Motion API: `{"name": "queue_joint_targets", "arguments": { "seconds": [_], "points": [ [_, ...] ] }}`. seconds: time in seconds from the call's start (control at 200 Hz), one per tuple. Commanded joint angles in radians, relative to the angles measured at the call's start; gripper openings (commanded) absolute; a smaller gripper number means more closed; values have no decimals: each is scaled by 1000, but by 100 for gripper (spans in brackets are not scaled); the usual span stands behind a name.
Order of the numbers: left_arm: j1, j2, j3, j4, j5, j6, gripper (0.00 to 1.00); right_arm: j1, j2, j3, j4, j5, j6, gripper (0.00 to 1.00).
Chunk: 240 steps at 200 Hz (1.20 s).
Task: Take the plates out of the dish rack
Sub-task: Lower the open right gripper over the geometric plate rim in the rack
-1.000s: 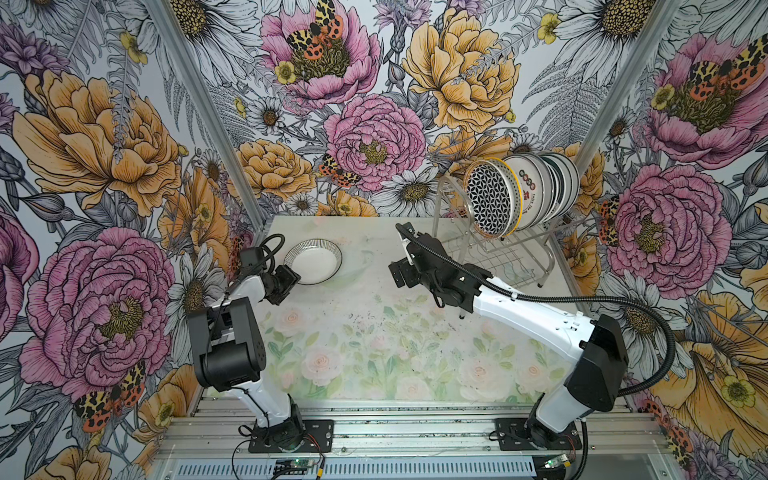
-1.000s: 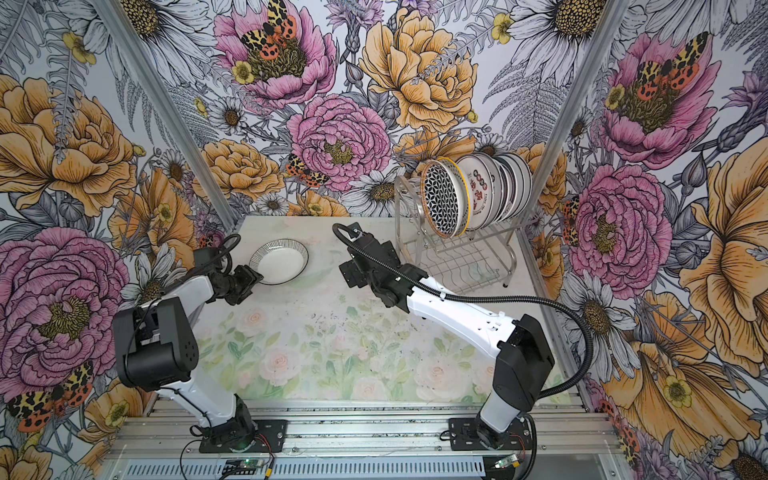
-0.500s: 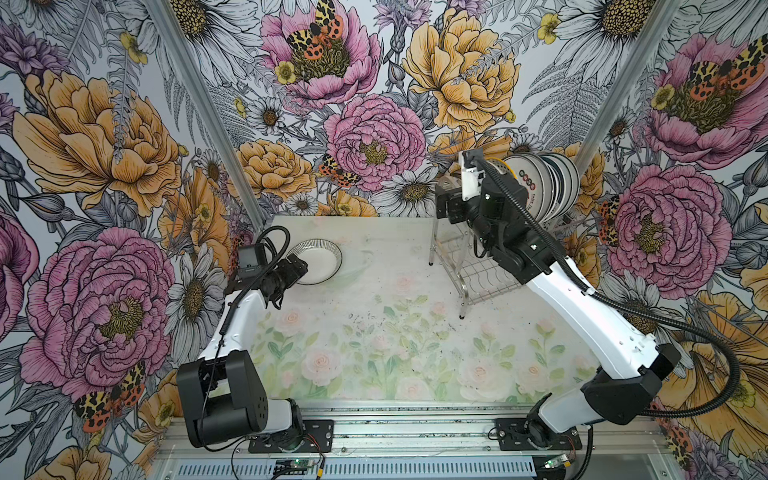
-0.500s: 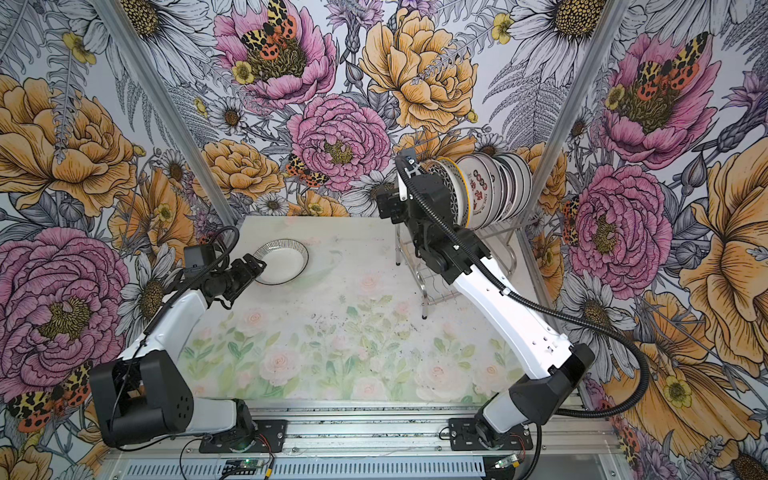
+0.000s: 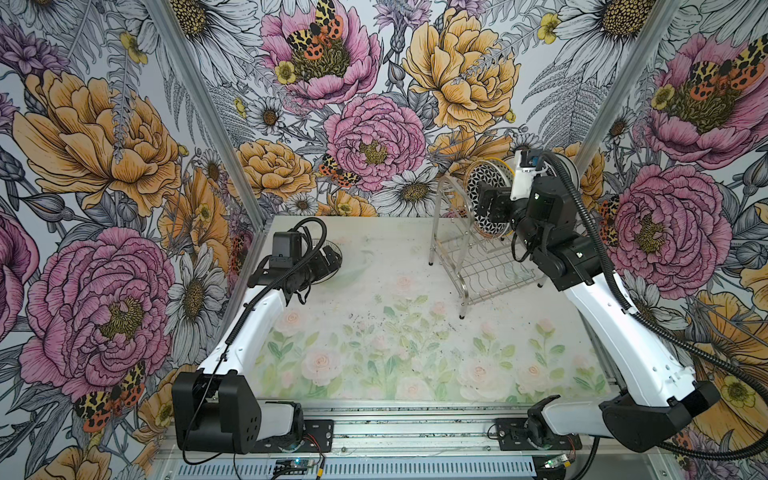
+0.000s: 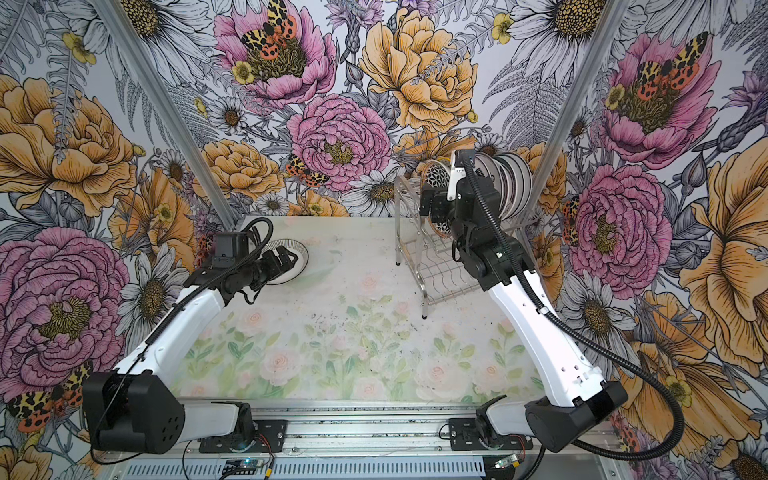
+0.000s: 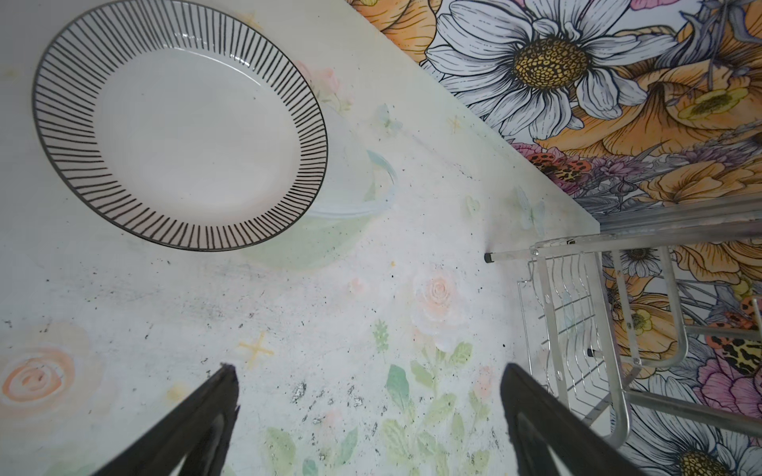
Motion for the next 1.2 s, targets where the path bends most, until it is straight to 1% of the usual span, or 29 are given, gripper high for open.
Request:
{"name": "queue_joint_targets", "arguments": {
  "seconds": [0.0, 0.16, 0.53, 0.851, 1.026, 1.196],
  "points": [
    [-39, -23, 8, -19, -59, -24, 99, -19, -22, 0, -46, -38, 68, 99],
    [-69, -26, 0, -19, -55, -27, 99, -33, -20, -7, -54, -59, 89, 99],
    [-73, -20, -2, -18, -48, -5, 99, -34, -22, 12, -90, -38, 107, 99],
    [-75, 12, 17, -17, -48, -4, 99, -4, -20, 22, -110, 52, 107, 99],
    [-74, 29, 19, -9, -42, -1, 99, -3, -10, 26, -127, 55, 130, 99],
    [-79, 28, 16, -6, -28, 1, 99, -3, -1, 32, -132, 40, 186, 99]
  ]
}}
